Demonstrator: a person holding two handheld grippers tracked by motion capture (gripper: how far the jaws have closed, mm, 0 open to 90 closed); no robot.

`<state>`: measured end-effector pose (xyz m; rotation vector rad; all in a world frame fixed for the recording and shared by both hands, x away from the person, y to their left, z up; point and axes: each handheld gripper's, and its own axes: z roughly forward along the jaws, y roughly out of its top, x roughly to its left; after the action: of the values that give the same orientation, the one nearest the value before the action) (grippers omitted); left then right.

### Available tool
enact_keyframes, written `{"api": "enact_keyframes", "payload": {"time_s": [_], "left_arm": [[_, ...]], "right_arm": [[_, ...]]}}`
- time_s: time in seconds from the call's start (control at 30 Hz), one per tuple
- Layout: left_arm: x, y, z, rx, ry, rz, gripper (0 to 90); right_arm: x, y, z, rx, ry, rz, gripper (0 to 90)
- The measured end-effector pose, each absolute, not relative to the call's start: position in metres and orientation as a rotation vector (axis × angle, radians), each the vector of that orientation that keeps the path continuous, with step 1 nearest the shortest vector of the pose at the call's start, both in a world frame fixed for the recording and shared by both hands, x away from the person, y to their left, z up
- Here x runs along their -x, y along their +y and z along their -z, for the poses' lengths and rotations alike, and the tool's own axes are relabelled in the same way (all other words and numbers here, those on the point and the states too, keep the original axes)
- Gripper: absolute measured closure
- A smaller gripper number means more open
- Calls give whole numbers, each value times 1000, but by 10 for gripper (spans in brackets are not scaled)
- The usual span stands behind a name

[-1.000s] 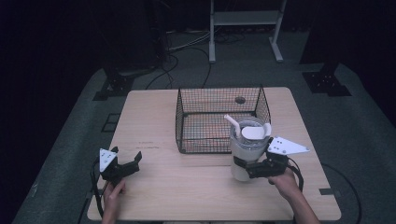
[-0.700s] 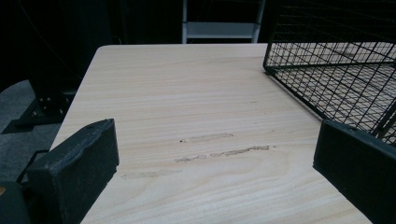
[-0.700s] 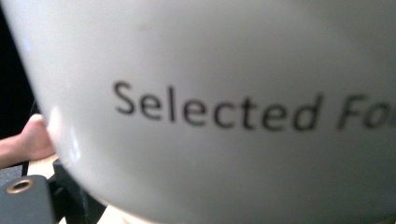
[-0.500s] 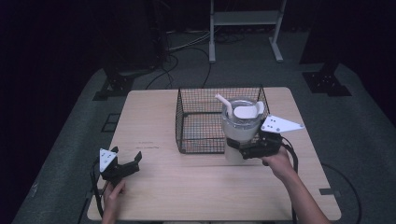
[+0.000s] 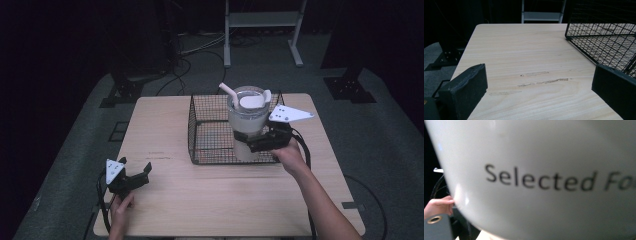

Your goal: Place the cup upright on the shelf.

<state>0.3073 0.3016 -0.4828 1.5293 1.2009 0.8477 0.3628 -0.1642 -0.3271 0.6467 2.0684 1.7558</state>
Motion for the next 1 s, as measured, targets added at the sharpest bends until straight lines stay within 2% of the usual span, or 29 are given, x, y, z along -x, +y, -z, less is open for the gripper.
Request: {"api": "enact_keyframes", "payload": {"time_s": [0.5, 1.0], "left_arm": [[-307, 302, 483, -1529, 1198, -846, 0], [-307, 302, 483, -1528, 1197, -841, 0]], "right_arm": [[-413, -129, 313, -632, 2138, -1706, 67], [-457, -101, 327, -668, 2179, -1673, 66]]}}
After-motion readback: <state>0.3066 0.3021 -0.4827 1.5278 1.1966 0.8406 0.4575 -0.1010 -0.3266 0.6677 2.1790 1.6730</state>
